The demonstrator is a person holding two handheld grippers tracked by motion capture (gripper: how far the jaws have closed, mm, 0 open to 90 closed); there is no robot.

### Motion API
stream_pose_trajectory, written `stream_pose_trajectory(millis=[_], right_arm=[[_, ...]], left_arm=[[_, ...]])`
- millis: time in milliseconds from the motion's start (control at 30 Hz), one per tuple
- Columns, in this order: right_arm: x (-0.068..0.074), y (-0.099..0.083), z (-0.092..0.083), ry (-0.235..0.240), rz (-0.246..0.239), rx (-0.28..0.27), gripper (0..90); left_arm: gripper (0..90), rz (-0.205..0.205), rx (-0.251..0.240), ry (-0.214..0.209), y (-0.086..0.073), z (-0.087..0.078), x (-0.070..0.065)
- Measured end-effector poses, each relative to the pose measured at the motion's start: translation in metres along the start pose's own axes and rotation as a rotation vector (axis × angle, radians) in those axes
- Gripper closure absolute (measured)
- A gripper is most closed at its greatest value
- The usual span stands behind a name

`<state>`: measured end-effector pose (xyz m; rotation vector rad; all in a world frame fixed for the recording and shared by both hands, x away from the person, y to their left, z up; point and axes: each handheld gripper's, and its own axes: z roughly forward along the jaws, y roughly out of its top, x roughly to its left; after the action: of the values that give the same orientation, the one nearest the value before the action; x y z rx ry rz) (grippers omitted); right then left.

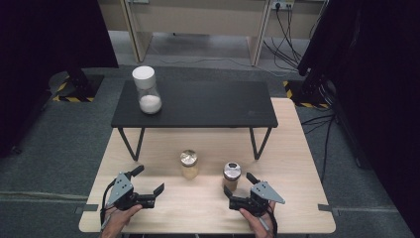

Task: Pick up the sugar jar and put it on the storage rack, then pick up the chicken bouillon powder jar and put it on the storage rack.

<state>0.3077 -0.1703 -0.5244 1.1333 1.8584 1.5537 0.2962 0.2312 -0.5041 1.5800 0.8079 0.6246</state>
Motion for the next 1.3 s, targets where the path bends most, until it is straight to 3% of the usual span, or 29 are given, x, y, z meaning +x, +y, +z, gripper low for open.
stream_pose_trajectory(millis=[800,1300], right_arm=[[0.000,0.001,0.000,0.014,0.002,-0.007,0.6],[0.000,0.003,-0.002,0.010,0.002,-0.014,0.6]], left_arm=[[1.6,0.008,0.016,0.010,-0.023,-0.001,0.003],[1.6,0.019,0.032,0.023,-0.026,-0.001,0.004]])
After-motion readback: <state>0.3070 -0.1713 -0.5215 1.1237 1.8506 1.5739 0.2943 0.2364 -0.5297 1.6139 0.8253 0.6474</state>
